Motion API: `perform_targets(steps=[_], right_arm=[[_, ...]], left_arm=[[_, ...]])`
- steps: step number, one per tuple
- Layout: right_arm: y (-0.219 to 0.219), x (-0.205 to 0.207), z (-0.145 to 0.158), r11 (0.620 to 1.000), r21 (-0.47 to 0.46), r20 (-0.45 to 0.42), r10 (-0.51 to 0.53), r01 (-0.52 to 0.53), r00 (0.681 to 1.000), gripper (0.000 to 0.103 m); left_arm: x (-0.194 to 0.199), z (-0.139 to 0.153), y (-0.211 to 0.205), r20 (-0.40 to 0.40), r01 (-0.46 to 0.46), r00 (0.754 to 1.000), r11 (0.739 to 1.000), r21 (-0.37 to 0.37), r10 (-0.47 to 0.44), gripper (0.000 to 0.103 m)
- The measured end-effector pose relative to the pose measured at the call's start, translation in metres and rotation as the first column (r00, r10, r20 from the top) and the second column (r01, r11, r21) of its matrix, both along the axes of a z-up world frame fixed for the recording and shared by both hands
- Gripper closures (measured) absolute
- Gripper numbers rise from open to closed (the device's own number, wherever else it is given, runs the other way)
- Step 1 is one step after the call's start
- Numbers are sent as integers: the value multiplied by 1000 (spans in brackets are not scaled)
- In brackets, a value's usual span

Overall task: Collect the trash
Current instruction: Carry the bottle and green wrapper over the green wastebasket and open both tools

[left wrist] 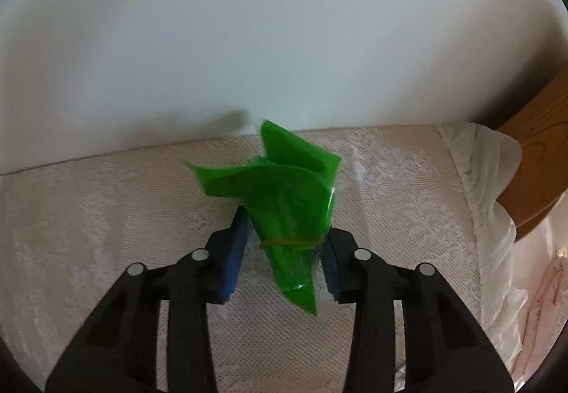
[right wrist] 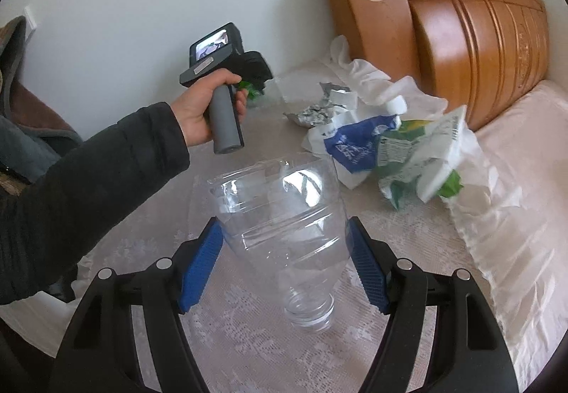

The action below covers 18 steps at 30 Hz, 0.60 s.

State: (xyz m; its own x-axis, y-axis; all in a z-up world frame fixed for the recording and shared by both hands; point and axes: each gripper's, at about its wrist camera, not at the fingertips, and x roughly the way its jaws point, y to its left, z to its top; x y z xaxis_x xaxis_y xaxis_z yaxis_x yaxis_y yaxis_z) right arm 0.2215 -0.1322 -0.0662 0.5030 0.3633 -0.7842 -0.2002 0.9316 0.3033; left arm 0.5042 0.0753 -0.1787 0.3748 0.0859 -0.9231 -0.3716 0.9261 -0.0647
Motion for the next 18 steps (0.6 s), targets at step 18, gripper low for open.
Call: perform_targets(steps=[18], right_arm=[[-31,-85,12,993,14,4,-118,118,993,32]], left_arm=[[-226,109,-28,160,277,944,956,95,-289,72]])
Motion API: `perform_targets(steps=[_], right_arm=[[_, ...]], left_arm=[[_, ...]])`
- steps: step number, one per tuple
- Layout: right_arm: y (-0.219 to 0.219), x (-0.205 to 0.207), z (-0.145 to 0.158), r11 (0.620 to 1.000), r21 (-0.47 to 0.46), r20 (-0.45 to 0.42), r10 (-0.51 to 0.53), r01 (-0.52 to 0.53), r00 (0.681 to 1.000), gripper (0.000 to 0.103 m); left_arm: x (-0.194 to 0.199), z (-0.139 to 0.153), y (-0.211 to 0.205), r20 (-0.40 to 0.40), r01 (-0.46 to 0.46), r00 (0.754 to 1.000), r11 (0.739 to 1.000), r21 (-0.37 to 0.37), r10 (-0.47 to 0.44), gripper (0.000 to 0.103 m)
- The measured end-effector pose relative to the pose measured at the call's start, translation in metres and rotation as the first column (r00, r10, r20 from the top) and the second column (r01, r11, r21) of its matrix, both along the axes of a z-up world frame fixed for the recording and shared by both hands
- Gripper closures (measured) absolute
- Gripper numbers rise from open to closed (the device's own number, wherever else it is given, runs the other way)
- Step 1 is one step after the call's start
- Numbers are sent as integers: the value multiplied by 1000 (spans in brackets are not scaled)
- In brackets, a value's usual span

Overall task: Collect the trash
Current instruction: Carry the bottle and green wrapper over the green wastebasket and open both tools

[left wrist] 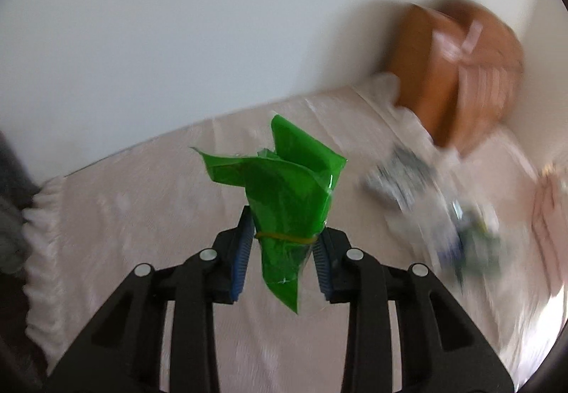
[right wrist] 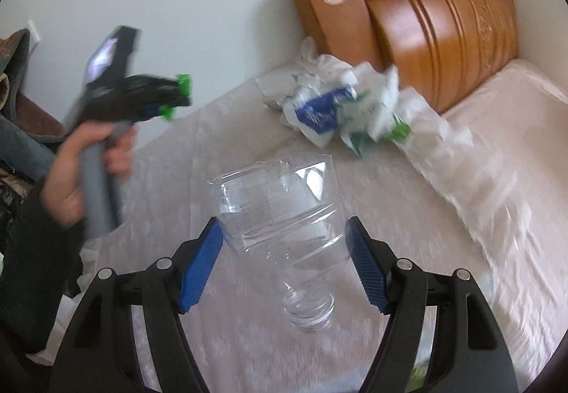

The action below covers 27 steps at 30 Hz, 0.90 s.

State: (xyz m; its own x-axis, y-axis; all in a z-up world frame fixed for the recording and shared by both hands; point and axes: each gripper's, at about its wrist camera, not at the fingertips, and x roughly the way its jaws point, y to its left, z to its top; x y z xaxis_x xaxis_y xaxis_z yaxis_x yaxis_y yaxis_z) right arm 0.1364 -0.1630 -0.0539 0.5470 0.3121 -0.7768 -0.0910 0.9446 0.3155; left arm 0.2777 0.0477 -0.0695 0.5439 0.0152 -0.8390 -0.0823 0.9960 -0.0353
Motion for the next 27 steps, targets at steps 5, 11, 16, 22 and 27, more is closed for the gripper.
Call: perform_targets(steps=[5,11,16,22,27], right_arm=[[-18,-45,-1,999,5,-13,-35,35,999,32],[-55,-106,3,997,-15,-18,-79,79,997,31],[-97,-149,0,988,-30,-36,-150,148,988,31],[-146,-191,-1,962,-84,-28,-263,260,964,31],[-195,-231,-9,916,-131,-51,-389,380,920,31]], left_arm=[[-94,8,-9,-48,49,998,998,-33,-50,72],[-195,-3,-62,-115,228,966,973,-43,-232,72],[-239,-12,-115,-135,353,925,934,-47,-356,72],[-272,-23,-189,-152,531,831,844,-76,-536,72],[-297,-58,-259,-242,655,708,745,-127,-663,72]])
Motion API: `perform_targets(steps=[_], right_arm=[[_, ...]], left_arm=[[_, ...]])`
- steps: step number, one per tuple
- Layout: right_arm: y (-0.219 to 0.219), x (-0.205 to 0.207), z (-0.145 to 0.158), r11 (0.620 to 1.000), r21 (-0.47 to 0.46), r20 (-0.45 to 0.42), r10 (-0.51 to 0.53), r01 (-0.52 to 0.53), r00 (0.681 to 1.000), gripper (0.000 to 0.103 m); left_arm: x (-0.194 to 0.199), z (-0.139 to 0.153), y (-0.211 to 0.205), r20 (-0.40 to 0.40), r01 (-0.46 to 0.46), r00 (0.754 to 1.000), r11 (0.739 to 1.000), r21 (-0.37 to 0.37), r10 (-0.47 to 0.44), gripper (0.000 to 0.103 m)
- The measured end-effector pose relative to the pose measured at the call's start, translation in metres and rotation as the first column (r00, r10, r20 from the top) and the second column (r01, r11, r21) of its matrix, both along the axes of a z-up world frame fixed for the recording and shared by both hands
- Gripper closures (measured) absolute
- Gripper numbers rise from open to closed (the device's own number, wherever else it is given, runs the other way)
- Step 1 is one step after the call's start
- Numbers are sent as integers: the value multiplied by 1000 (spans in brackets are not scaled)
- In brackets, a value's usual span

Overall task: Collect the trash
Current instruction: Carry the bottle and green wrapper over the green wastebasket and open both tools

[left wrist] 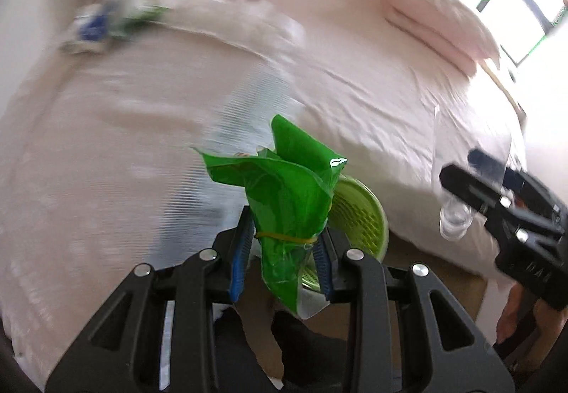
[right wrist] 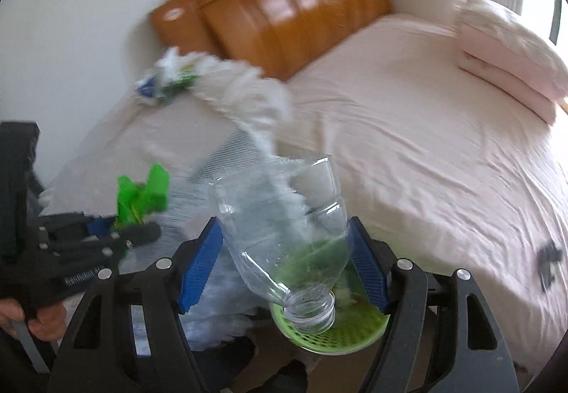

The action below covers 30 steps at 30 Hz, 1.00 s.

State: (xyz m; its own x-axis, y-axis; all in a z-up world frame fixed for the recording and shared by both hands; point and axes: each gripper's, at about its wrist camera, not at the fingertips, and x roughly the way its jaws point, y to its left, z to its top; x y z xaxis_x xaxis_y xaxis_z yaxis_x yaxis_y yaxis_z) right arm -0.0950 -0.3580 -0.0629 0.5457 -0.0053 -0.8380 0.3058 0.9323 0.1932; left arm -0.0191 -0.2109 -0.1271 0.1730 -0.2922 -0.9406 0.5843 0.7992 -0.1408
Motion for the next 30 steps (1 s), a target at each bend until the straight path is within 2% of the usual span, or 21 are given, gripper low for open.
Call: perform_targets(steps=[3,6,7,10,11,15,18,20,23,24,26,30], right_arm=[[-26,-24,-9,997,4,-29,-70,71,997,31],[-46,-44,-18,992,13,-55,-121,122,991,31],[-50,-49,-20,991,14,-62,-130,132,990,31],[-58,-60,-28,988,19,-79,-151,153,985,31],[-59,-62,-30,988,23,-82,-152,155,985,31],[-59,-62,-39,988,41,-93,-146,150,985,31],[-54,-57,-48,990,52,-103,-126,132,987,31],[-49,-51,-56,991,61,-114,-111,119,987,31],[-42,-43,-69,991,82,-132,-97,108,986,30],[-38,-40,-75,990,96,-138,-91,105,986,27],[-32,-36,-82,989,104,-161,-84,102,983,11],[-19,-28,-85,991,76,-188,-93,109,978,5]], left_arm=[[-13,-22,-31,-51,74,996,997,29,-73,72],[-24,-30,-52,-71,119,991,992,35,-117,71],[-27,-30,-56,-73,128,989,991,31,-126,68],[-35,-24,-61,-38,145,989,989,32,-144,39],[-36,-21,-61,-21,144,989,989,33,-143,33],[-37,-6,-58,26,129,991,991,21,-129,21],[-35,4,-49,67,103,992,995,18,-104,19],[-33,11,-43,84,87,993,996,12,-87,13],[-31,23,-30,120,52,991,999,1,-52,11],[-29,26,-26,126,45,991,999,-1,-45,11],[-26,33,-17,135,24,991,1000,-8,-23,10],[-18,44,7,154,-26,988,999,-23,29,10]])
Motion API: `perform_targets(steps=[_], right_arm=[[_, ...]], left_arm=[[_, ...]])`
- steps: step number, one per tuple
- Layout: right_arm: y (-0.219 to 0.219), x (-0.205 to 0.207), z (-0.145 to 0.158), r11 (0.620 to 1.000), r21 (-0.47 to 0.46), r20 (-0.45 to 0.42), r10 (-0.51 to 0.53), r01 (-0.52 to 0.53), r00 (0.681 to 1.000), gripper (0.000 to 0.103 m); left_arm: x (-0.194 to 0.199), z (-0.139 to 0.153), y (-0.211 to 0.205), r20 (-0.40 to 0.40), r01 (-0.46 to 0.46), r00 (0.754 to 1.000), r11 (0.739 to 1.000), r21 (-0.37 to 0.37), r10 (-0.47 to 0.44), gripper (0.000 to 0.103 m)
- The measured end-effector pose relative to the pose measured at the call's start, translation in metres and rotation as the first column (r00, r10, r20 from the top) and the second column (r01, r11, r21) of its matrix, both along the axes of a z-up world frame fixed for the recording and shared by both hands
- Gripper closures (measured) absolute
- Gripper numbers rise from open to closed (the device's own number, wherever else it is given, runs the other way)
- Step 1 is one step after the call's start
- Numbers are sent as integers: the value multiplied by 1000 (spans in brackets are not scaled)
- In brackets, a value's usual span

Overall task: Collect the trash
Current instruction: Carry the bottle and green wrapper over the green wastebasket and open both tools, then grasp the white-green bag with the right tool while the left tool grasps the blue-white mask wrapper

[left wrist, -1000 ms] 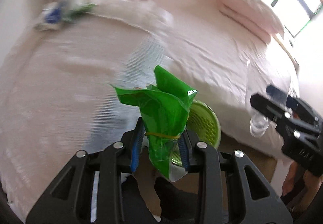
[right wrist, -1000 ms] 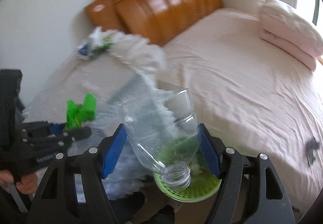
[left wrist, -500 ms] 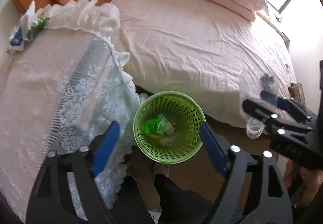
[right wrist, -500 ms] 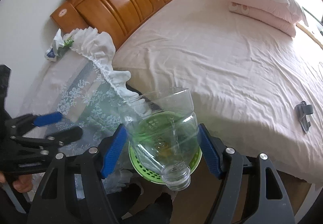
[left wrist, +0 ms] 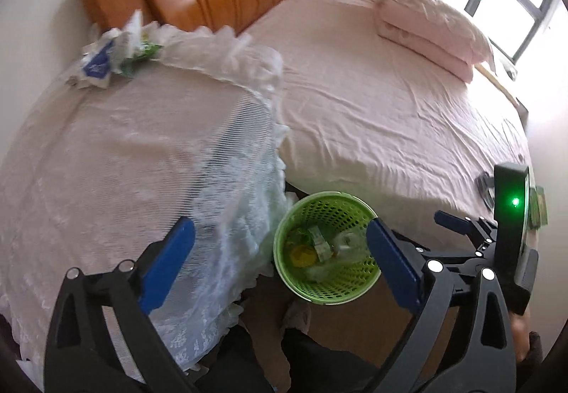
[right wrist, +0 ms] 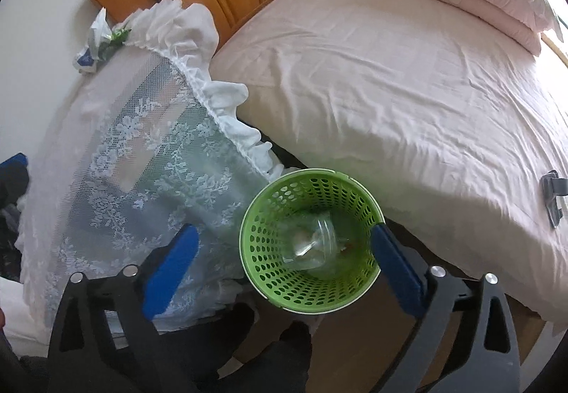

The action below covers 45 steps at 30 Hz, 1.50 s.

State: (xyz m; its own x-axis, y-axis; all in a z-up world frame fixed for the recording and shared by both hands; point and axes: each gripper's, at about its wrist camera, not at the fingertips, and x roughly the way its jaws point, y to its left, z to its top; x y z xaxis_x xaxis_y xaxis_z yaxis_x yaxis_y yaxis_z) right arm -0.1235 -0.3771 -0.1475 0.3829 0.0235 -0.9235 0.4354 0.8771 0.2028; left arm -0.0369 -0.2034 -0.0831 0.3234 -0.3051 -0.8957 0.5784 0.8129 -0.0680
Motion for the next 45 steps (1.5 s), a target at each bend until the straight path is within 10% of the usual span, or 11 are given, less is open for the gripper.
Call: perform_targets(steps=[22,38,45], right_arm=[[86,90,75,989,16,154,145,-149,977,3],[158,343,84,942,-59,273,333,-330,903,4],[144,415,44,955,1,196,292,-298,936,34]], left_arm=[[70,35,173,83,-374,922,925,-69,379,8],[153,25,239,89,-434,896,900,-38,436,8],[173,13,258,62,-454,889,891,-23,454,8]])
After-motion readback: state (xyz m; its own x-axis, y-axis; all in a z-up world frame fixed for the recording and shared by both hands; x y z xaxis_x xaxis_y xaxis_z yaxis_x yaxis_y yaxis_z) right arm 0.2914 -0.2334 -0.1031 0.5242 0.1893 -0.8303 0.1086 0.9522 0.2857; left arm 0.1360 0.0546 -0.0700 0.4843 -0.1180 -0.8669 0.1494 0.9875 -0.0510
